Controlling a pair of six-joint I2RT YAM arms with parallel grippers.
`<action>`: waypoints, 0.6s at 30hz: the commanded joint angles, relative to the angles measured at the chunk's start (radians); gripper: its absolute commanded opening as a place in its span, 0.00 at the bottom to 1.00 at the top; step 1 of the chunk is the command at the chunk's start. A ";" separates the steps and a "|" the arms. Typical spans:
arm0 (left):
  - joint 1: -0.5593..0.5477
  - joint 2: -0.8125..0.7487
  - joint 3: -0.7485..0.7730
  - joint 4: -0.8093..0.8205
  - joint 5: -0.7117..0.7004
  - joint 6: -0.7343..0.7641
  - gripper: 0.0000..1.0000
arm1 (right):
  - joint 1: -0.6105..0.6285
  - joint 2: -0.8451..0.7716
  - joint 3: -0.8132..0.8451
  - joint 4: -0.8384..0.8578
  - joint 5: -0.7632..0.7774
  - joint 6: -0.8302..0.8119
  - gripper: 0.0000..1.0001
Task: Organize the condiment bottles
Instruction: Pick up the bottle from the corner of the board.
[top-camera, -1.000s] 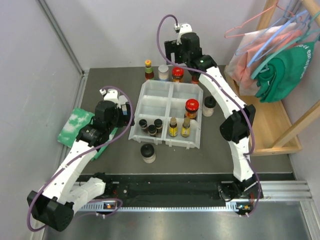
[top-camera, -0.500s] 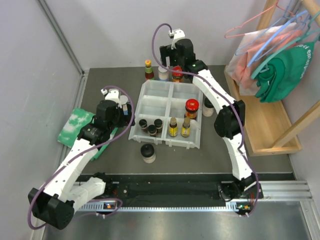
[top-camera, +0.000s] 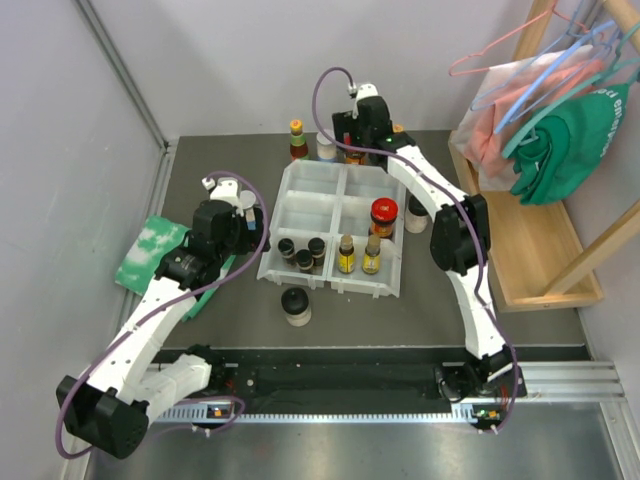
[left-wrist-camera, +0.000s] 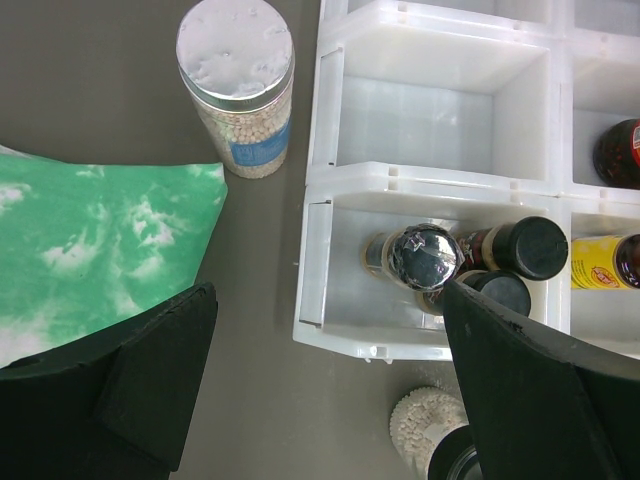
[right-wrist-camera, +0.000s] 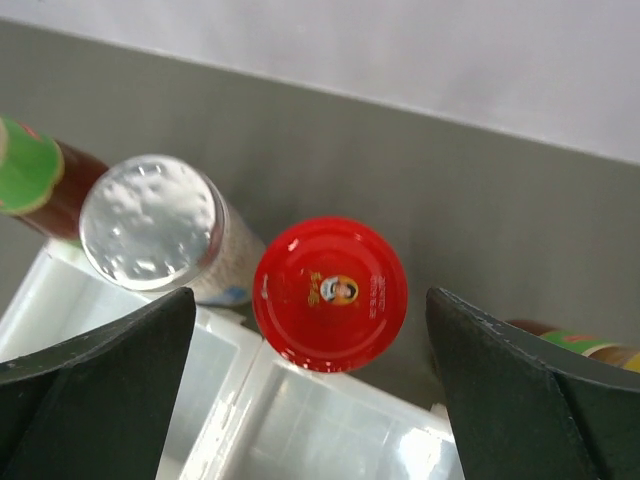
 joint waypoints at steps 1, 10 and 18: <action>0.006 0.001 0.009 0.026 0.008 -0.003 0.99 | -0.012 -0.025 -0.010 -0.011 -0.014 0.013 0.96; 0.004 -0.005 0.001 0.019 0.011 -0.004 0.99 | -0.023 0.009 -0.012 0.012 0.006 0.015 0.93; 0.006 -0.002 0.001 0.019 0.011 -0.006 0.99 | -0.038 0.061 0.022 0.018 -0.014 0.039 0.92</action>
